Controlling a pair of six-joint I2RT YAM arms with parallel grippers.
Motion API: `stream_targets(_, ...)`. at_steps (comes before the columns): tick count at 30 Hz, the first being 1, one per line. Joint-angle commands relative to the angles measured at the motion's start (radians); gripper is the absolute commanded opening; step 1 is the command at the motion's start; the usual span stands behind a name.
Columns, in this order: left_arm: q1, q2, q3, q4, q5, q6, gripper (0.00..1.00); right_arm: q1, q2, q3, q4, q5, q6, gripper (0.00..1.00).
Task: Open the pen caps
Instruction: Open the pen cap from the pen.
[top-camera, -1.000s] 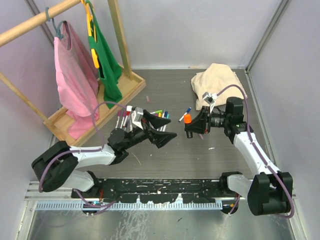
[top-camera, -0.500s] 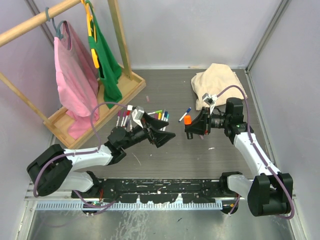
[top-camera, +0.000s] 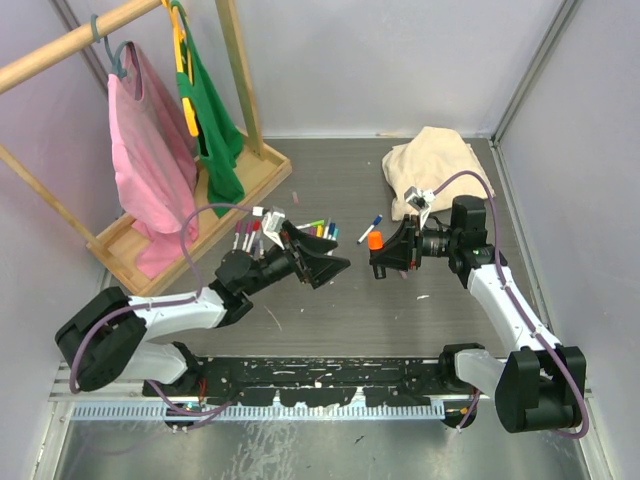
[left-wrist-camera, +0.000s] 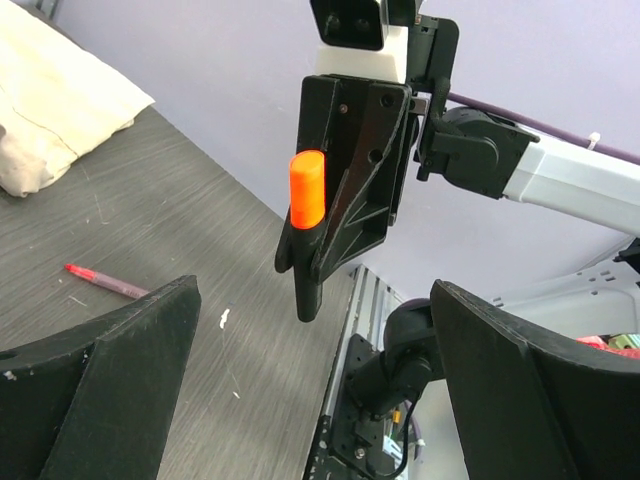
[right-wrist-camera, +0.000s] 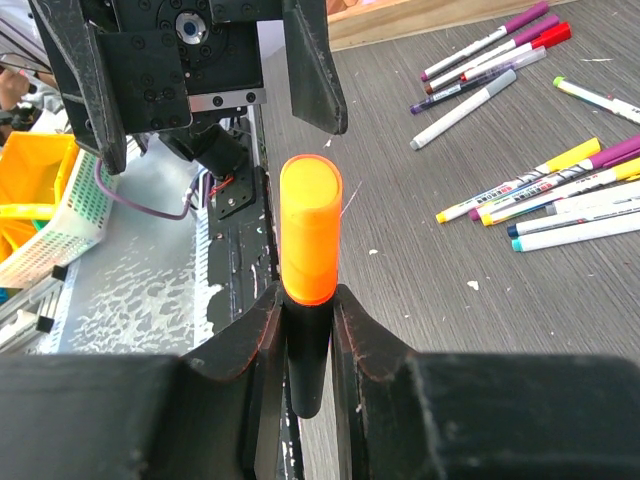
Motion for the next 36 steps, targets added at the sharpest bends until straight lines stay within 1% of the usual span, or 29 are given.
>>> stream_targets(1, 0.007, 0.022, 0.043, 0.096, -0.012, -0.055, 1.0, 0.004, -0.023, 0.047, 0.011, -0.026, -0.012, 0.01)
stream_targets(7, 0.014, 0.092, 0.075, 0.175, -0.009, -0.125, 1.0, 0.004, -0.022, 0.048, 0.009, -0.027, -0.016, 0.01)
stream_targets(13, 0.036, 0.169, 0.116, 0.255, -0.014, -0.208, 0.96, 0.004, -0.024, 0.049, 0.006, -0.028, -0.02, 0.01)
stream_targets(22, 0.038, 0.207, 0.19, 0.172, 0.008, -0.211, 0.94, 0.009, -0.024, 0.051, 0.001, -0.026, -0.024, 0.01)
stream_targets(26, 0.04, 0.229, 0.218, 0.15, 0.012, -0.212, 0.89, 0.011, -0.023, 0.052, -0.004, -0.026, -0.028, 0.01)
stream_targets(32, 0.038, 0.271, 0.271, 0.147, 0.059, -0.241, 0.72, 0.011, -0.027, 0.054, -0.011, -0.026, -0.034, 0.01)
stream_targets(36, 0.034, 0.303, 0.293, 0.163, 0.116, -0.268, 0.68, 0.011, -0.024, 0.055, -0.012, -0.026, -0.035, 0.01)
